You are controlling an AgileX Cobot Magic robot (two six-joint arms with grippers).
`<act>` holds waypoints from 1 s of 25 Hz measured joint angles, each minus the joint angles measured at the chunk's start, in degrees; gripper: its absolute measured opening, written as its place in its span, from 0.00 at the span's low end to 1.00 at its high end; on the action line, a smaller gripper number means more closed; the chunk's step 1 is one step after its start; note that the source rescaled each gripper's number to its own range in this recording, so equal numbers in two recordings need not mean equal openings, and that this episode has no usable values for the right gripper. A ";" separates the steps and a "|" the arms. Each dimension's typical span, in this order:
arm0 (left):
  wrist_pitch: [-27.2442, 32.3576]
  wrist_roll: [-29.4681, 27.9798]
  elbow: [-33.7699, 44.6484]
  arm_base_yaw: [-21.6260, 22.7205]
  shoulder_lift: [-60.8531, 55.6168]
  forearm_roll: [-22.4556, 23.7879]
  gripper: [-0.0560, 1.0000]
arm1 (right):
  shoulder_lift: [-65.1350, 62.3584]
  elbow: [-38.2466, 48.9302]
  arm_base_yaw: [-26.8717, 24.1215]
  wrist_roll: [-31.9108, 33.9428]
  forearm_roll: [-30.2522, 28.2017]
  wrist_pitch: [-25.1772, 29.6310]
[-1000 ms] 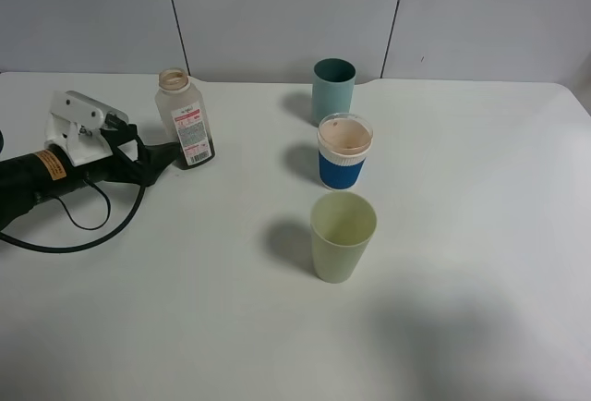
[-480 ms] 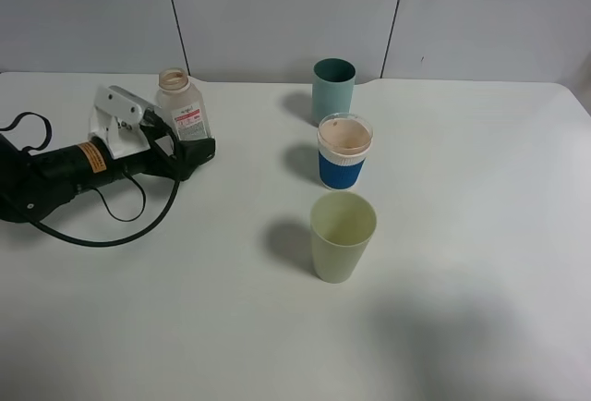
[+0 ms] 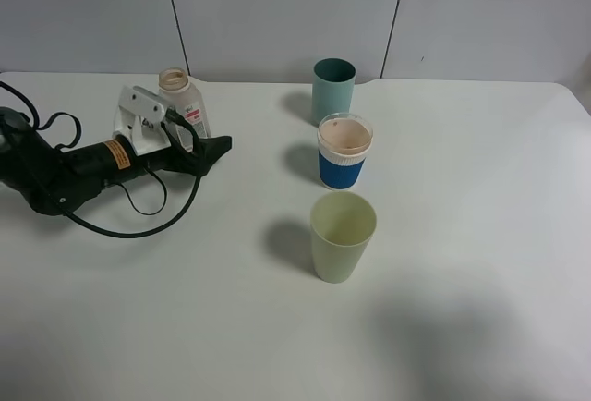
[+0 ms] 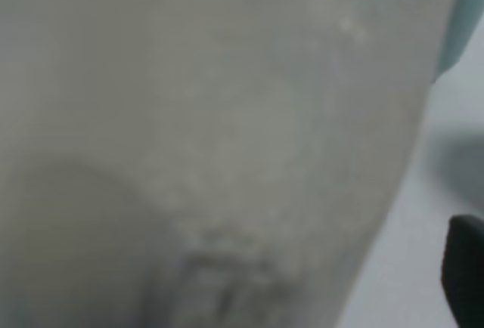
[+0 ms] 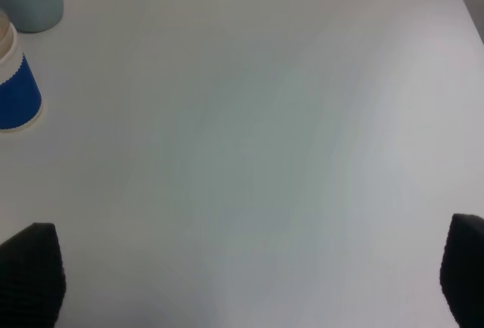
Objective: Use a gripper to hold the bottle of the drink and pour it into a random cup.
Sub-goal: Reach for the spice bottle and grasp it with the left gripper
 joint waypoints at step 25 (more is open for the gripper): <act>-0.11 6.21 -0.80 -0.44 0.83 0.34 0.10 | 0.00 0.00 0.00 0.00 0.00 0.00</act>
